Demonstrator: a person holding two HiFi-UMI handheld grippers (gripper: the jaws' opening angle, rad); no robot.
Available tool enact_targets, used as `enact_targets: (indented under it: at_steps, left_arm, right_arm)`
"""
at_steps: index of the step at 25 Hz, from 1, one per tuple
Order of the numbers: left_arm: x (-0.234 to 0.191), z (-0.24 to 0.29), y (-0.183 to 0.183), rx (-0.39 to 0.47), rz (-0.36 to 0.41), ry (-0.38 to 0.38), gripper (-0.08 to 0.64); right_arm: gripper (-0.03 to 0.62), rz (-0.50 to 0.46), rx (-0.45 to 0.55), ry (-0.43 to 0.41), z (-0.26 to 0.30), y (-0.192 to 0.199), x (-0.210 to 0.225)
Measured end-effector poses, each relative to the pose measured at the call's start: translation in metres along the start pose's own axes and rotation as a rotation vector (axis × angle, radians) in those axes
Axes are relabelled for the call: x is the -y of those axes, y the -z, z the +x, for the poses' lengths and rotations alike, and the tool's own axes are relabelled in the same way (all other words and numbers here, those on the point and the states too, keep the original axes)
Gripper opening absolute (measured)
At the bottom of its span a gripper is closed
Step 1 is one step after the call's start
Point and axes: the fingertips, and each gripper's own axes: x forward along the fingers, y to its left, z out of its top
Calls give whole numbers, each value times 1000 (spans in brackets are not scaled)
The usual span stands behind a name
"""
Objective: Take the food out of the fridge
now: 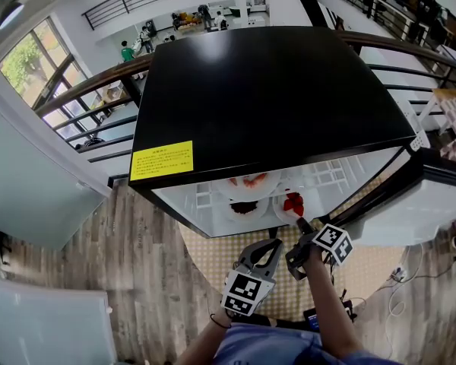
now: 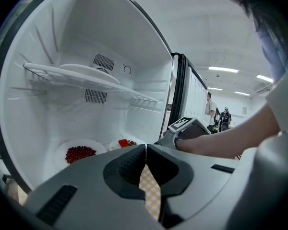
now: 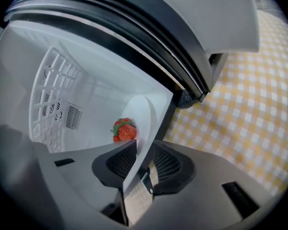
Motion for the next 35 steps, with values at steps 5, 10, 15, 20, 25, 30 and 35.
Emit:
enact_targets:
  at_steps: [5, 10, 15, 20, 25, 30, 35]
  left_arm:
    - [0, -2, 1, -1, -9, -7, 17]
    - [1, -4, 4, -6, -5, -8, 17]
    - [6, -3, 10, -6, -77, 41, 18]
    - [6, 1, 22, -41, -155, 67, 20]
    - [-1, 8, 38, -78, -256, 72, 48]
    - [-1, 18, 57, -146, -352, 131, 150]
    - [-12, 32, 68, -188, -411, 139, 160]
  right_arm:
    - [58, 101, -10, -40, -7, 2, 1]
    - [41, 198, -23, -83, -15, 8, 6]
    - [28, 224, -29, -136, -27, 10, 2]
    - [23, 225, -38, -158, -39, 14, -1]
    - [21, 234, -47, -155, -50, 19, 4]
    - [20, 266, -46, -170, -53, 21, 7]
    - [20, 253, -47, -171, -56, 21, 9]
